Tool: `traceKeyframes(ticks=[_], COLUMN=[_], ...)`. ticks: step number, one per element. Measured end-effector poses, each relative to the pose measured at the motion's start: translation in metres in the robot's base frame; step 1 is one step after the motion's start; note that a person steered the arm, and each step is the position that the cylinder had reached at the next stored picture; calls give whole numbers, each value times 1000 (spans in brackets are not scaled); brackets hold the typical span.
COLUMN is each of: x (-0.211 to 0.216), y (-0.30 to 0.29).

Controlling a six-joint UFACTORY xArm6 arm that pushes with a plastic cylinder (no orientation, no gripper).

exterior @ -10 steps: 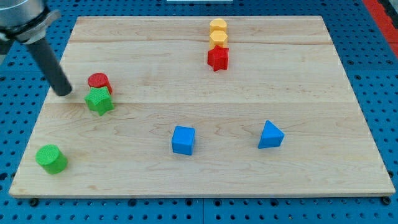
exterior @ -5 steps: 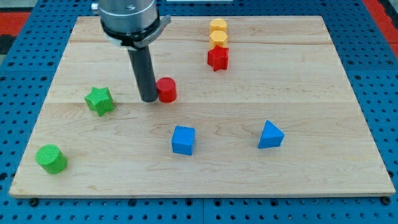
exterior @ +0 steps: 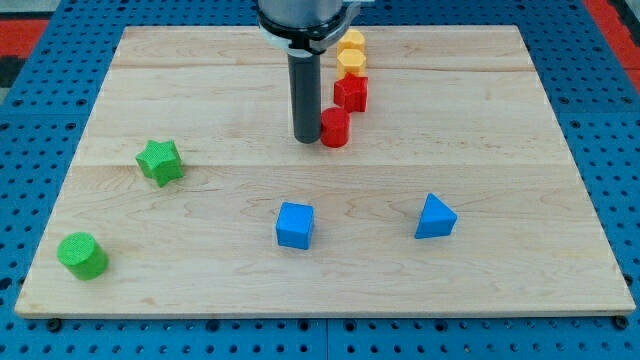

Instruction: Push red circle closer to the red star

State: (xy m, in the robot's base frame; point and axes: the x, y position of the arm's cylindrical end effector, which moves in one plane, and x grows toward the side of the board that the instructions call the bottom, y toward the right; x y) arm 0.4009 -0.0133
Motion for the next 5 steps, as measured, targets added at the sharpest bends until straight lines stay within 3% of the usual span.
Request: traceKeyframes(ticks=[3, 4, 5], x=[-6, 37, 53], y=[15, 14, 70])
